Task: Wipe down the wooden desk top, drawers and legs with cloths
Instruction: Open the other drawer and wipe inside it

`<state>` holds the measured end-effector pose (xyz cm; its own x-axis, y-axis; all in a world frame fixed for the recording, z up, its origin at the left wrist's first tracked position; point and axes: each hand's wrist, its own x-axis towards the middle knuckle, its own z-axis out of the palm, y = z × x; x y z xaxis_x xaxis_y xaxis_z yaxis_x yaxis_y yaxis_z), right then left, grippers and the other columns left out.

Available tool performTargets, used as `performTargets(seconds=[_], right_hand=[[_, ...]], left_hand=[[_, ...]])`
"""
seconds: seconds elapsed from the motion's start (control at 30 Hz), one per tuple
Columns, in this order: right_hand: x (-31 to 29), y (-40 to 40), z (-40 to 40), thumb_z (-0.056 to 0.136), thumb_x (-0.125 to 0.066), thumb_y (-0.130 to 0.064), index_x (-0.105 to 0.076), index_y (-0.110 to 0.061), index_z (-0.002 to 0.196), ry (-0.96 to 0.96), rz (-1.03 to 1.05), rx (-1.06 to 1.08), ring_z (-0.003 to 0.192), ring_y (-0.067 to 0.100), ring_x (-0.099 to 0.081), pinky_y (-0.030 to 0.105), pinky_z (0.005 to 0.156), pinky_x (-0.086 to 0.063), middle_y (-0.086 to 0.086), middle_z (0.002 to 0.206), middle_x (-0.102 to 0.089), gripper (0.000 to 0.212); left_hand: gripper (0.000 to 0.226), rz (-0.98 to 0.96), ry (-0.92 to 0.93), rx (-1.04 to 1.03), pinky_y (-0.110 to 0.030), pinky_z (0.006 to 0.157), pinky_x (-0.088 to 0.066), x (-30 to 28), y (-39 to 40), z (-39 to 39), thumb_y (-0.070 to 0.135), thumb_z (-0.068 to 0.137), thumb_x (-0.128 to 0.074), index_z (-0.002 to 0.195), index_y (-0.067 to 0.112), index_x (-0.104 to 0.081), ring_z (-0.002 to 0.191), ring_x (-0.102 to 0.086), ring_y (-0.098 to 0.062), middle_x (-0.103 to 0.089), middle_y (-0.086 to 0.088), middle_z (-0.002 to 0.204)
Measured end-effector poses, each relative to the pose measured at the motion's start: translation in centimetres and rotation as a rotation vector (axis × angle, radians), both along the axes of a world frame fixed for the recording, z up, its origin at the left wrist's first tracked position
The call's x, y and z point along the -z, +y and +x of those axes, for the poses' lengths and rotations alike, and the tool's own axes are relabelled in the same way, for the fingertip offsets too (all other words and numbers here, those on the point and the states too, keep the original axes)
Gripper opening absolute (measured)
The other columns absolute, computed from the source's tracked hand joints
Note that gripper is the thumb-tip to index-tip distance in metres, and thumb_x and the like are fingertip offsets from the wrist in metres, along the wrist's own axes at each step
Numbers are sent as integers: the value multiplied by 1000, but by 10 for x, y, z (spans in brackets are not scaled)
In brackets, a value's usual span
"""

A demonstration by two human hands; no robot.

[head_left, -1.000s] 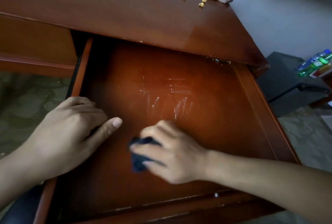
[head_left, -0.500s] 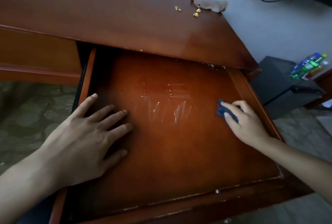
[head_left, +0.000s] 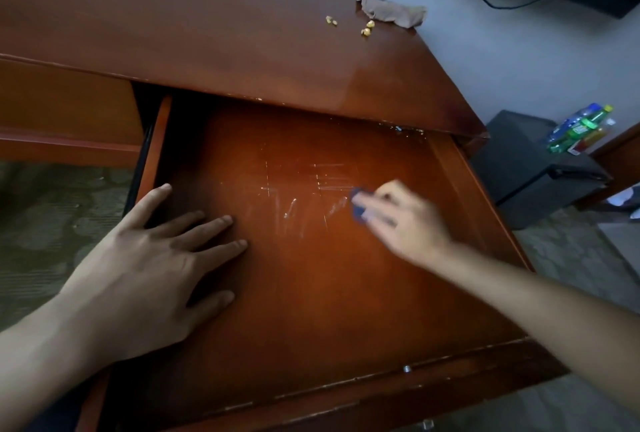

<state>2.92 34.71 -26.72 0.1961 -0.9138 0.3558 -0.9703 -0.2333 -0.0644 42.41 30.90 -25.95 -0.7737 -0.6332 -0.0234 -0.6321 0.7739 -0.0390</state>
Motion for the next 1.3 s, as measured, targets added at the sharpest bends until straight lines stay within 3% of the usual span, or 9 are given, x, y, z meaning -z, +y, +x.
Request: performTargets(seconds=[0.1,0.17,0.4,0.5,0.7,0.8,1.03,1.1,1.3], right_hand=[[-1,-19,-59,100,-56,-40,-69,-27,131,14,32,579,77,25,-60,32,66,-46,-3,110,-50,35],[-1,-19,-43,101,-55,-41,-68,-25,130,7,32,618,77,24,-58,33,67,-48,-4,110,-49,36],[3,39,132,99,-63,-27,-70,-19,129,-108,96,-374,93,24,-62,38,77,-55,4,118,-64,32],[1,31,120,101,-62,-23,-71,-18,129,-69,83,-523,93,22,-62,32,82,-53,4,119,-67,30],[-3,-21,-23,97,-59,-23,-59,-30,128,27,-10,397,99,28,-68,34,72,-51,-3,120,-66,31],[-2,-22,-17,98,-58,-25,-66,-25,123,-3,5,461,99,30,-65,35,74,-51,-2,120,-62,26],[-3,43,132,101,-65,-27,-71,-20,129,-128,180,-505,96,23,-60,32,85,-50,7,121,-64,30],[-3,33,121,100,-66,-25,-72,-20,129,-105,156,-582,96,22,-62,31,85,-52,6,121,-65,30],[-1,-61,4,100,-58,-30,-69,-26,131,-75,-29,336,97,30,-66,38,77,-55,-2,121,-62,33]], left_hand=[[66,-5,17,-2,-65,120,-25,1,0,0,75,90,-42,141,39,-62,128,-63,-26,-59,-1,147],[65,-7,24,-5,-65,119,-26,3,-1,0,75,90,-43,140,39,-62,127,-64,-26,-60,-1,146],[67,-20,18,-5,-64,120,-23,8,-3,-1,76,89,-41,141,38,-62,127,-64,-28,-58,-2,148],[67,-24,15,-5,-64,120,-24,8,-1,-1,76,90,-41,141,38,-62,127,-64,-29,-58,-2,148],[66,-35,11,-1,-65,119,-26,5,0,-1,76,91,-39,141,39,-61,127,-64,-27,-58,-1,148],[65,-43,19,-9,-64,118,-26,3,1,-2,74,89,-43,139,38,-63,125,-65,-27,-60,-1,145],[65,-35,18,-19,-66,116,-30,-3,5,-5,72,87,-45,137,35,-66,123,-67,-29,-63,-3,142],[65,-30,7,-23,-64,117,-28,-3,5,-5,72,87,-45,137,36,-66,123,-66,-28,-63,-2,142],[65,-8,3,-30,-62,117,-26,-6,5,-4,73,88,-43,138,38,-64,125,-66,-26,-62,-1,144]])
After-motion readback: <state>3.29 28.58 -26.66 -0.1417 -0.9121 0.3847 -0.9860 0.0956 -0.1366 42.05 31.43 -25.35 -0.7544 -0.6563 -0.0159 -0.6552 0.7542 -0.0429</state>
